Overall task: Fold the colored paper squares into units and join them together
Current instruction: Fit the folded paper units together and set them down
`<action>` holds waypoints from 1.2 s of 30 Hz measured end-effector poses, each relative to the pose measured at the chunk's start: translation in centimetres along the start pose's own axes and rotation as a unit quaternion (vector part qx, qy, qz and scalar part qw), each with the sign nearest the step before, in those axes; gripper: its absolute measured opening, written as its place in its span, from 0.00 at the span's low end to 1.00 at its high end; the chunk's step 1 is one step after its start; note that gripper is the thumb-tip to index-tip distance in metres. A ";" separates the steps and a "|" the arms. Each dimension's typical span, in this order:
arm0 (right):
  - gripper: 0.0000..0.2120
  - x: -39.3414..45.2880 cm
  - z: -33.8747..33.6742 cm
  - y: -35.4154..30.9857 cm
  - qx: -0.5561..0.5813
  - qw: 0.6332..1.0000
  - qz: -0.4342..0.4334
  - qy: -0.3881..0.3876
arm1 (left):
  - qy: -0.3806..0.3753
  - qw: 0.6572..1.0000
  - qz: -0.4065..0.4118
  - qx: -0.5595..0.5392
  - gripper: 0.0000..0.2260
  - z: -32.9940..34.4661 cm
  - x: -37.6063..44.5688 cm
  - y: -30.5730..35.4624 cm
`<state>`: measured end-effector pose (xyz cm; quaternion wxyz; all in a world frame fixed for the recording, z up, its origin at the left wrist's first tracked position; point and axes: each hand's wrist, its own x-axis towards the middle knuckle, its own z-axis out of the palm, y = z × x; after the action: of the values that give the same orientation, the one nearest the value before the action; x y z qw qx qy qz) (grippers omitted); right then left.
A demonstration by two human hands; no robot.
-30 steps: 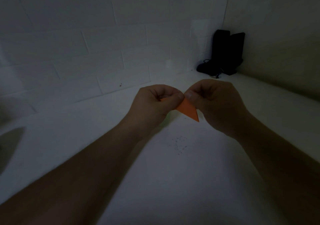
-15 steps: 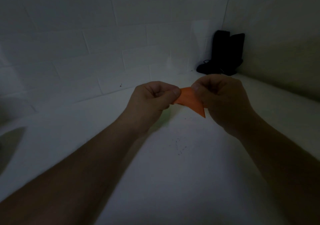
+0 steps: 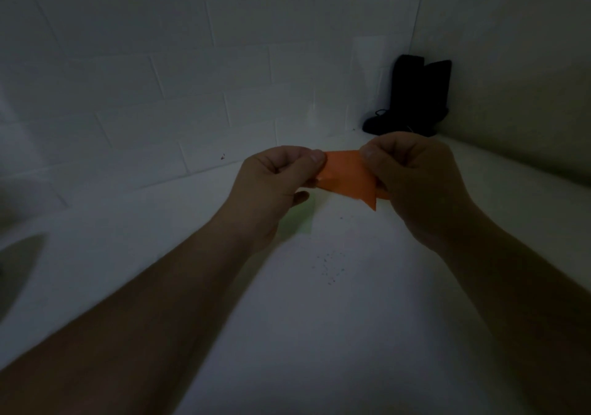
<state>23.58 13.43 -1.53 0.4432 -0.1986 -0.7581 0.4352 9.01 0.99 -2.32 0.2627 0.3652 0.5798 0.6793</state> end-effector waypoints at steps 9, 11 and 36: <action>0.09 0.0 -0.2 -0.2 0.088 0.994 0.062 -0.006 | 0.014 0.998 0.047 0.043 0.06 -0.1 0.0 -0.2; 0.09 0.1 -0.2 0.0 0.069 0.996 0.045 0.017 | 0.037 0.997 0.042 0.049 0.09 0.0 0.0 -0.2; 0.15 -0.5 0.4 0.2 -0.027 0.999 0.011 -0.028 | -0.028 0.998 0.041 0.025 0.07 0.4 0.0 -1.1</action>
<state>23.45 13.01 -2.06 0.4112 -0.2066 -0.7795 0.4250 9.32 1.42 -3.37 0.2413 0.4138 0.5736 0.6645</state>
